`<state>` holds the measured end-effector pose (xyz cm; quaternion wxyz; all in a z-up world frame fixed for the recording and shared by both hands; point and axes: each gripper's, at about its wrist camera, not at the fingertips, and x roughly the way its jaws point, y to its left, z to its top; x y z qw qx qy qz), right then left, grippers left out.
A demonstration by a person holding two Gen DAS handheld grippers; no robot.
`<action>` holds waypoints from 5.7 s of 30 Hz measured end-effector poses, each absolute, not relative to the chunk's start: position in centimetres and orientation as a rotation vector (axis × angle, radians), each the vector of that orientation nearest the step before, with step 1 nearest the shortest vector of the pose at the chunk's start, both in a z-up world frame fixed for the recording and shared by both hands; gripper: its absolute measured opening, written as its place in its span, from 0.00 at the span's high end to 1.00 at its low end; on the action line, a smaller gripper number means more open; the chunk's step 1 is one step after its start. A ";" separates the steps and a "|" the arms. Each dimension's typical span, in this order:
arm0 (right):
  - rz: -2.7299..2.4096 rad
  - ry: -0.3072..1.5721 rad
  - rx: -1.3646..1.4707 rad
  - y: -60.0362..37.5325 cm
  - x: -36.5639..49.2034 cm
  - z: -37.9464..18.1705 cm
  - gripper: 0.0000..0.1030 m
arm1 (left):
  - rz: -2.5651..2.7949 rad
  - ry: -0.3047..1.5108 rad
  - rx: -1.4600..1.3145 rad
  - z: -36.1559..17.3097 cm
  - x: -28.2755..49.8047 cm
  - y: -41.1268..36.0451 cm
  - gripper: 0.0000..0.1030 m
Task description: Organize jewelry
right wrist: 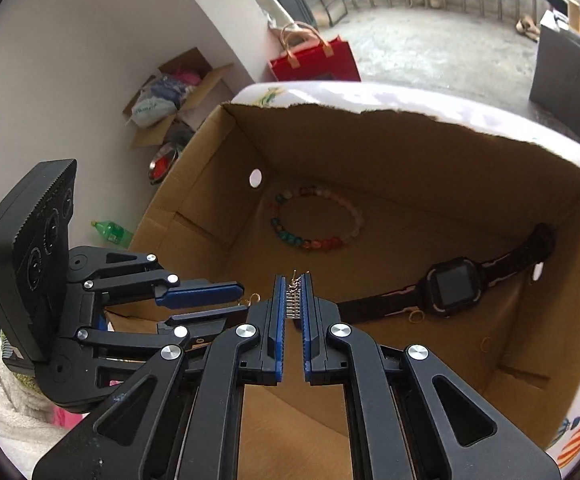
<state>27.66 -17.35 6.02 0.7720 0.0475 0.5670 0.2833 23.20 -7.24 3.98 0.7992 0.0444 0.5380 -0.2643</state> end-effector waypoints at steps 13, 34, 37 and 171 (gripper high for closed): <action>0.605 1.263 0.170 -17.0 28.3 5.1 0.90 | -0.520 1.160 0.081 4.2 23.8 -6.6 0.81; 0.650 0.694 0.289 -27.7 7.2 17.0 0.74 | -0.629 0.706 0.066 12.7 7.5 -2.4 0.62; 0.578 0.725 0.299 -28.0 4.9 14.4 0.72 | -0.624 0.720 0.081 11.1 5.2 -2.7 0.56; 0.225 1.000 -0.035 -24.9 8.9 -0.6 0.98 | -0.655 0.856 0.278 -1.7 7.2 -13.5 0.88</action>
